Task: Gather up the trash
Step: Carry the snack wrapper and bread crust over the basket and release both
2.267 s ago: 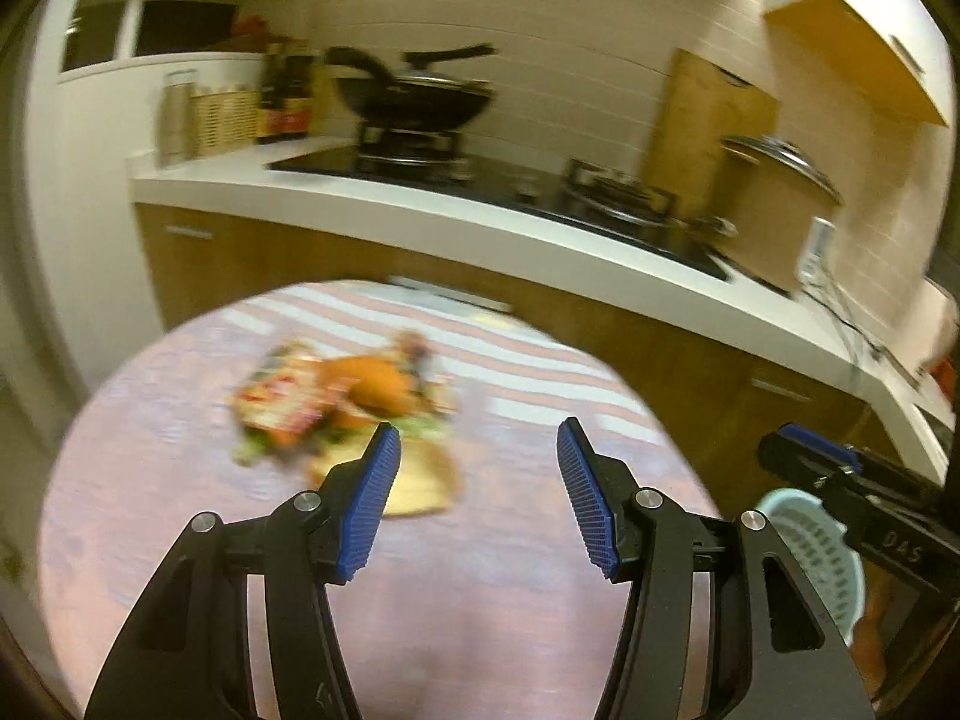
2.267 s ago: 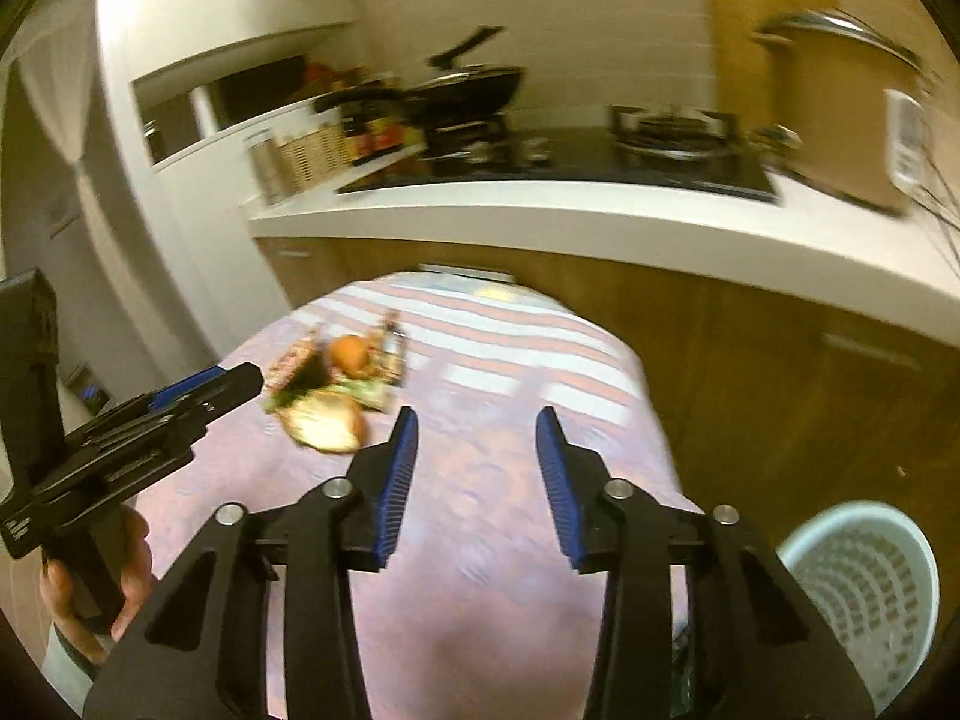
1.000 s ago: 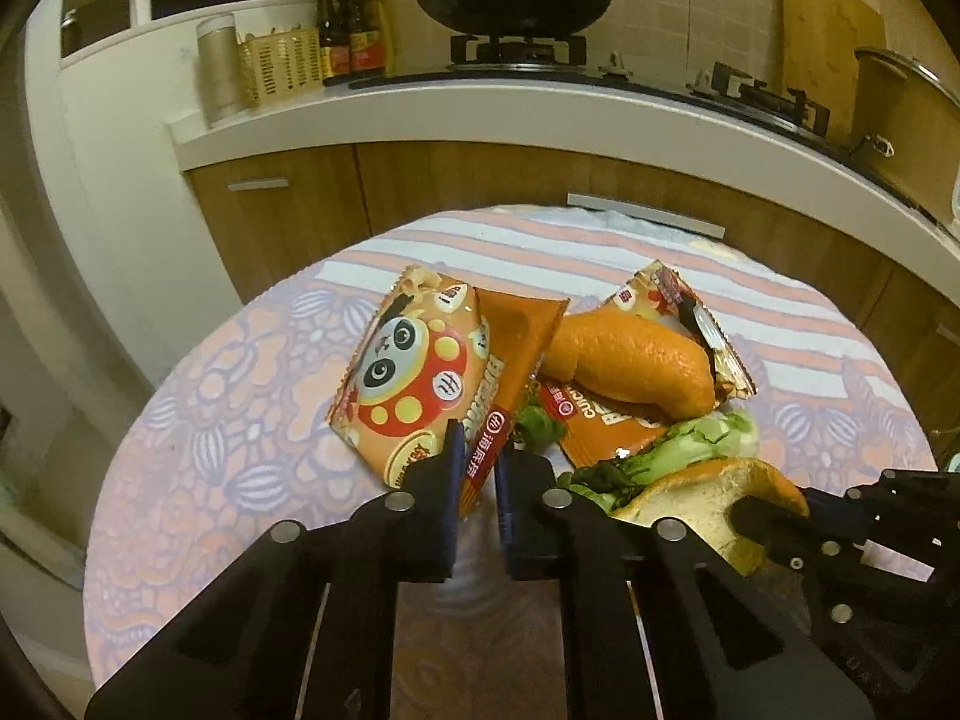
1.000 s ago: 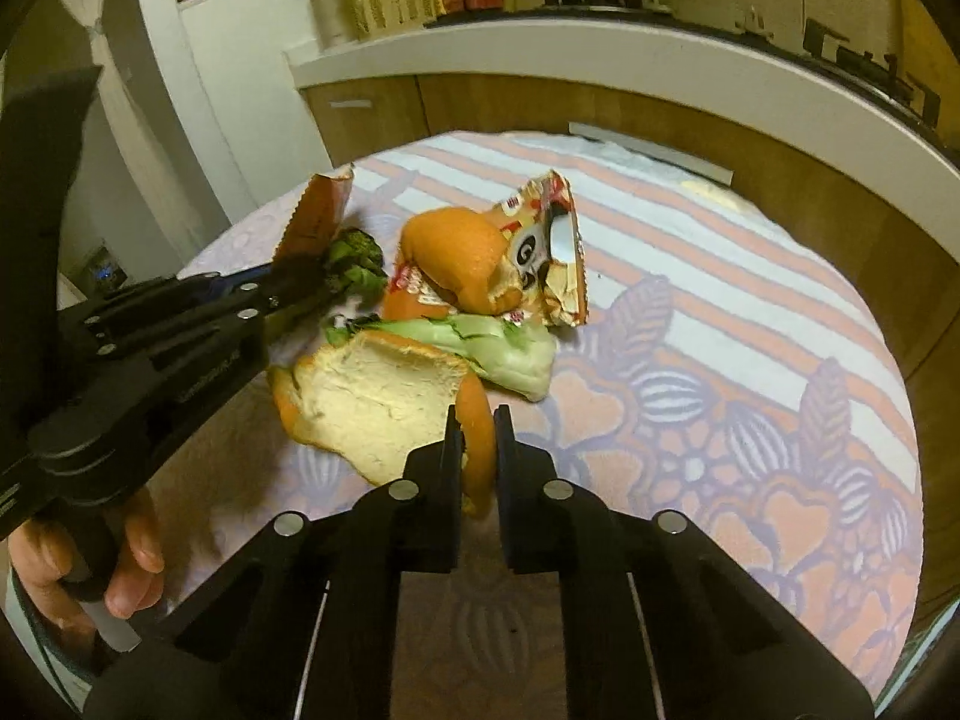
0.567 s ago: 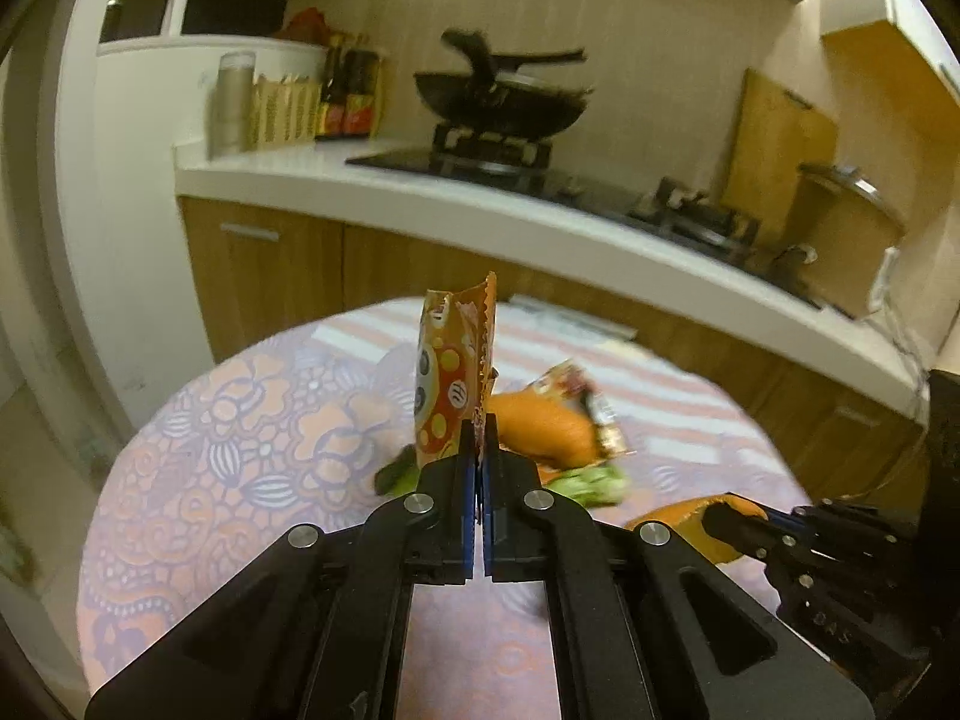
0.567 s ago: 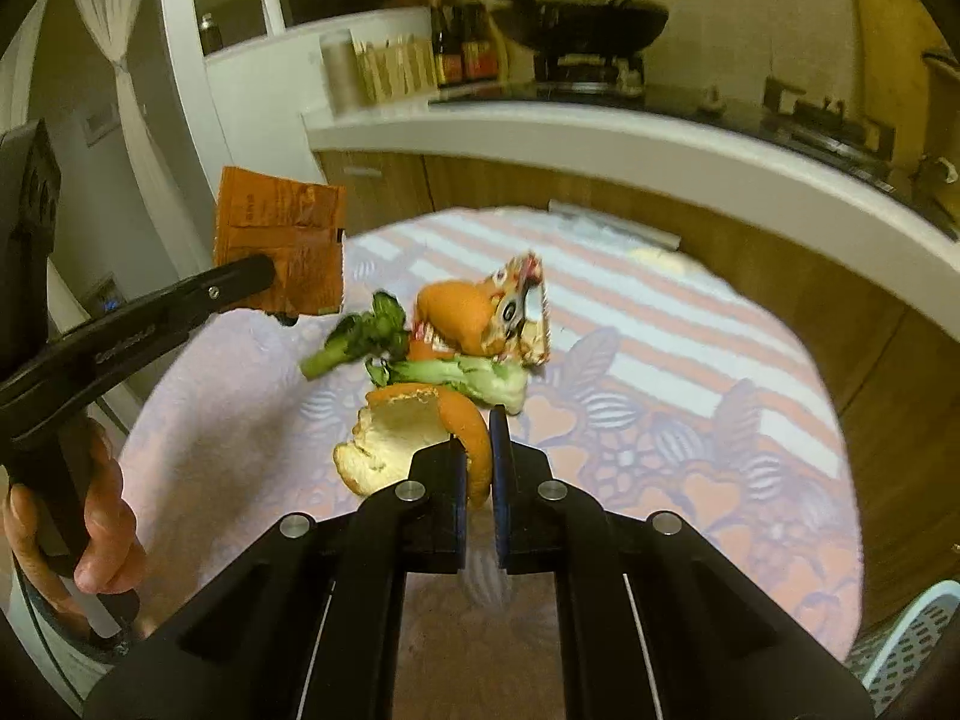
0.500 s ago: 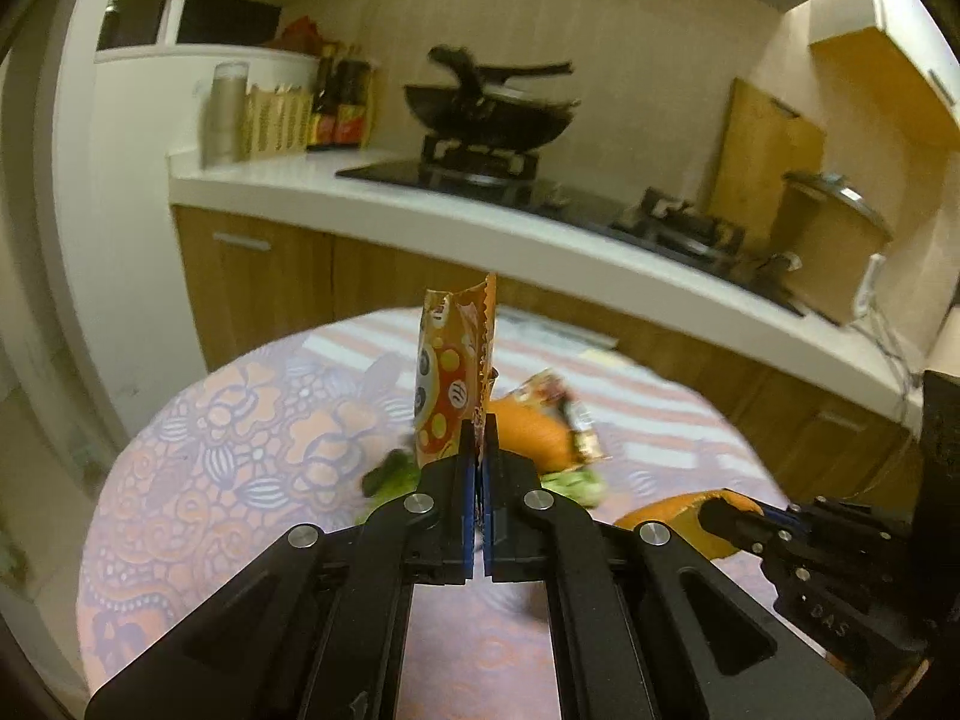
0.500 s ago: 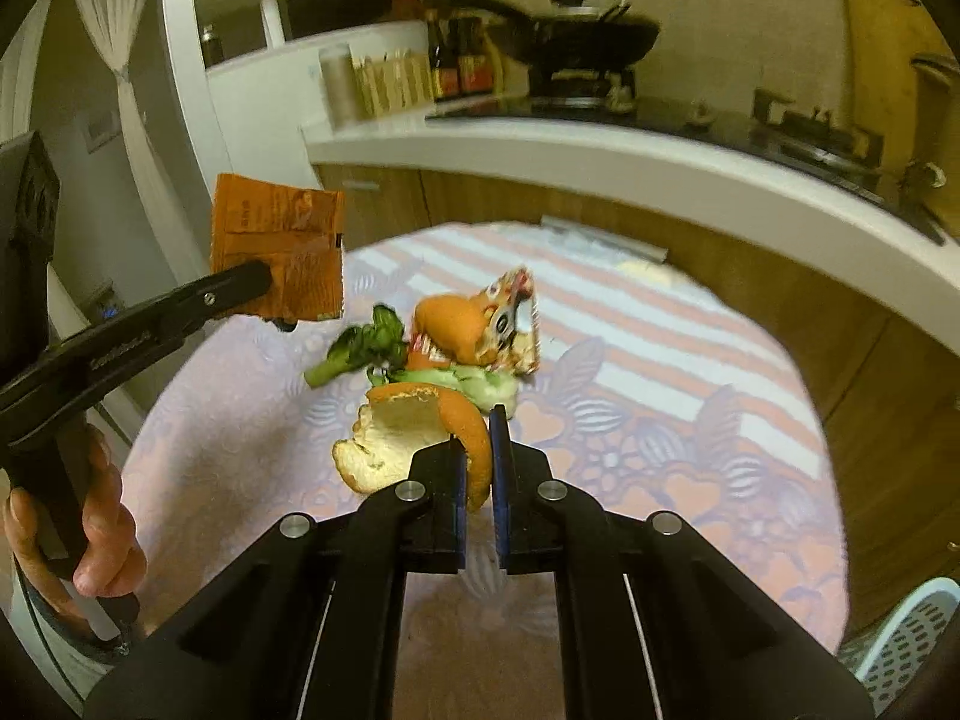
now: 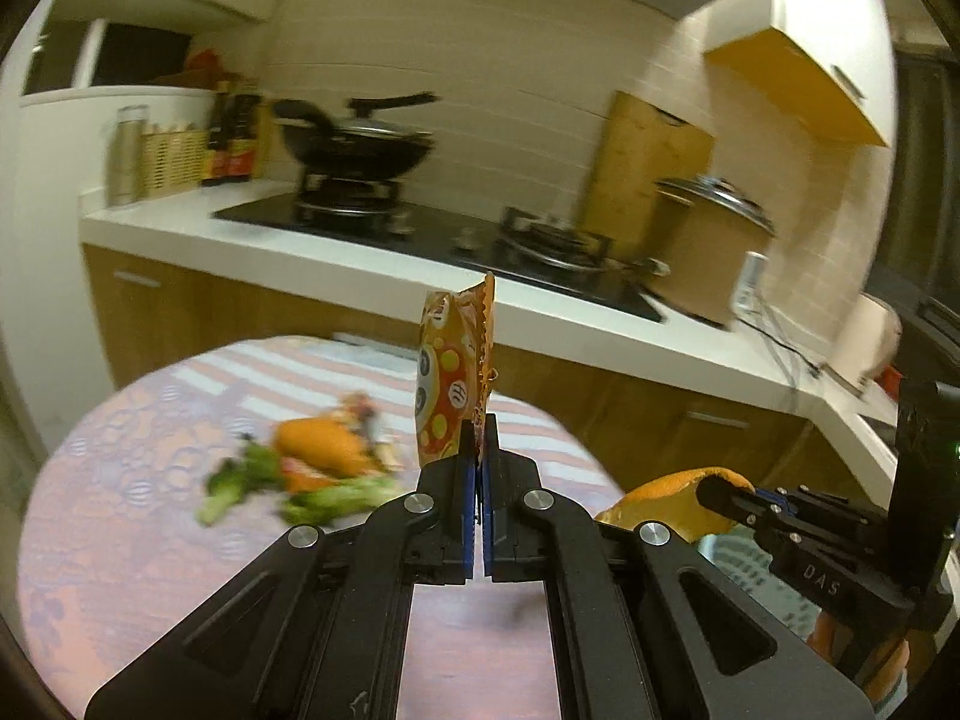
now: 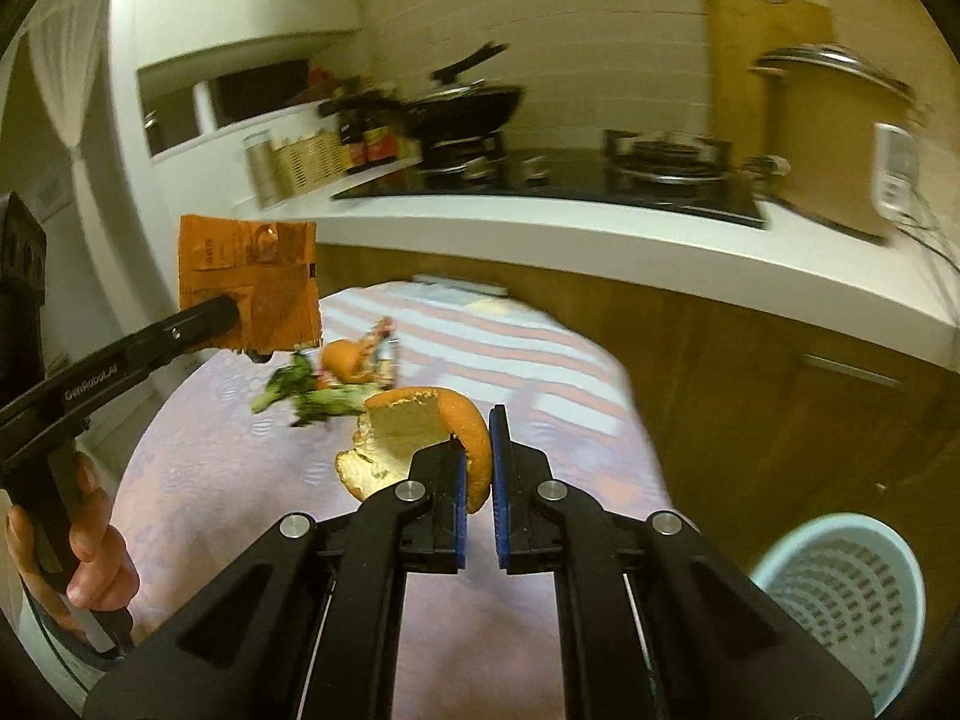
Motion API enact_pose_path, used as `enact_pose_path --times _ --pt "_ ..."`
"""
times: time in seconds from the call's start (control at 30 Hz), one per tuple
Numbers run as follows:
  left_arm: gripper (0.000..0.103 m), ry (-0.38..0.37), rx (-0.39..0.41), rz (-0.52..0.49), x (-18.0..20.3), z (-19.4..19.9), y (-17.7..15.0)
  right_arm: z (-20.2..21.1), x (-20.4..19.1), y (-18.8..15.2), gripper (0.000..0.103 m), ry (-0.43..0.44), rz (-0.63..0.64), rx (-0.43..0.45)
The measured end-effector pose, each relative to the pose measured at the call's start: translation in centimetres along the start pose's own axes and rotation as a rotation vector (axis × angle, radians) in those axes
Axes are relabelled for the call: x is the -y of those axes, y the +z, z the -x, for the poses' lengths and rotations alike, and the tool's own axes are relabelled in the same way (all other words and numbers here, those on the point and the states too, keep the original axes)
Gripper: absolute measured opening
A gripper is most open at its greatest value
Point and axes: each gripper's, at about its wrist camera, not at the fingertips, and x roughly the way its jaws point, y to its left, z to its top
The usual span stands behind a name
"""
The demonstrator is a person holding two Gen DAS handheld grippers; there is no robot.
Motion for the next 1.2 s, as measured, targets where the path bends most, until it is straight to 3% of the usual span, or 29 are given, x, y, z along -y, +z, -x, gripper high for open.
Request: enact_pose_path --times 0.27,0.63,0.9,1.03,1.13,1.2 --pt "0.0 -0.155 -0.056 -0.093 8.6 -2.0 -1.7 5.9 7.5 -2.7 0.005 -0.152 -0.101 0.02" --pt "0.0 -0.36 -0.192 -0.2 19.4 -5.9 -5.4 9.6 15.8 -7.9 0.005 -0.348 -0.24 -0.045" --pt "0.0 -0.456 -0.339 -0.234 24.1 -10.1 -9.3 9.5 20.8 -11.1 0.005 -0.434 -0.358 -0.152" --pt "0.0 -0.45 -0.389 -0.25 25.4 -11.9 -11.0 8.9 22.7 -12.8 0.006 -0.454 -0.422 -0.212" --pt "0.007 -0.444 -0.429 -0.245 25.6 -13.0 -11.8 8.2 23.6 -13.8 0.008 -0.466 -0.454 -0.251" --pt "0.022 -0.441 -0.443 -0.246 25.7 -13.4 -12.1 7.7 24.2 -14.5 0.014 -0.45 -0.48 -0.28"
